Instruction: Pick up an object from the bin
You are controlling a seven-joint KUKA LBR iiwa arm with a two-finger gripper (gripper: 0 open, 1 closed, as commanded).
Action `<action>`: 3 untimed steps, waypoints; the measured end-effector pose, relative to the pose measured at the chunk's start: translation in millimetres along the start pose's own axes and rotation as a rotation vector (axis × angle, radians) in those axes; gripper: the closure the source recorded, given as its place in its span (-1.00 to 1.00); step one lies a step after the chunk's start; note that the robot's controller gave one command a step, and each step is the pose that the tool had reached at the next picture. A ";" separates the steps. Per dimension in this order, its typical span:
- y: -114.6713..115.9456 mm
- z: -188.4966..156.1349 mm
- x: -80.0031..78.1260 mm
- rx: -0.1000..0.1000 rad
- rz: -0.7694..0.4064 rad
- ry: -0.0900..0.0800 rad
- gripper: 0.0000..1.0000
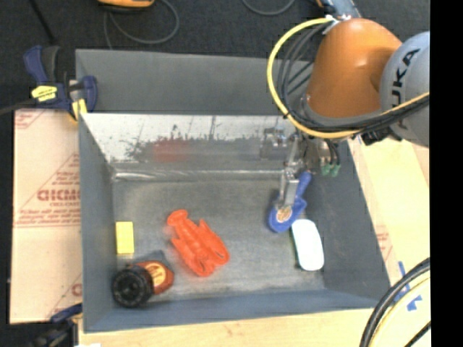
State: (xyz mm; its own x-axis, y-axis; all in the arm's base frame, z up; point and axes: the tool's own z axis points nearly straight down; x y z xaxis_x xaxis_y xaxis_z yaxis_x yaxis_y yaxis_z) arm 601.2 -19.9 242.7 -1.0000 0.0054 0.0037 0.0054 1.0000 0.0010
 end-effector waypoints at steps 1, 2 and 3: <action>-0.1 -4.9 -1.2 0.000 0.000 -0.008 -1.00; 29.4 27.3 16.9 0.001 0.054 -0.013 -1.00; 57.2 51.1 68.7 0.002 -0.039 -0.007 -1.00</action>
Offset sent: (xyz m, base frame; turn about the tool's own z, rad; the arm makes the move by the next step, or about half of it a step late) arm -0.0371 0.0645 -0.0622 0.1023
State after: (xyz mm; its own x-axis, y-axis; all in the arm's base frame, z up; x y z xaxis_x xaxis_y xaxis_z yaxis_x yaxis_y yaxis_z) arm 532.7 37.7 192.0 -0.9994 -0.0331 -0.0033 -0.0331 0.9995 -0.0008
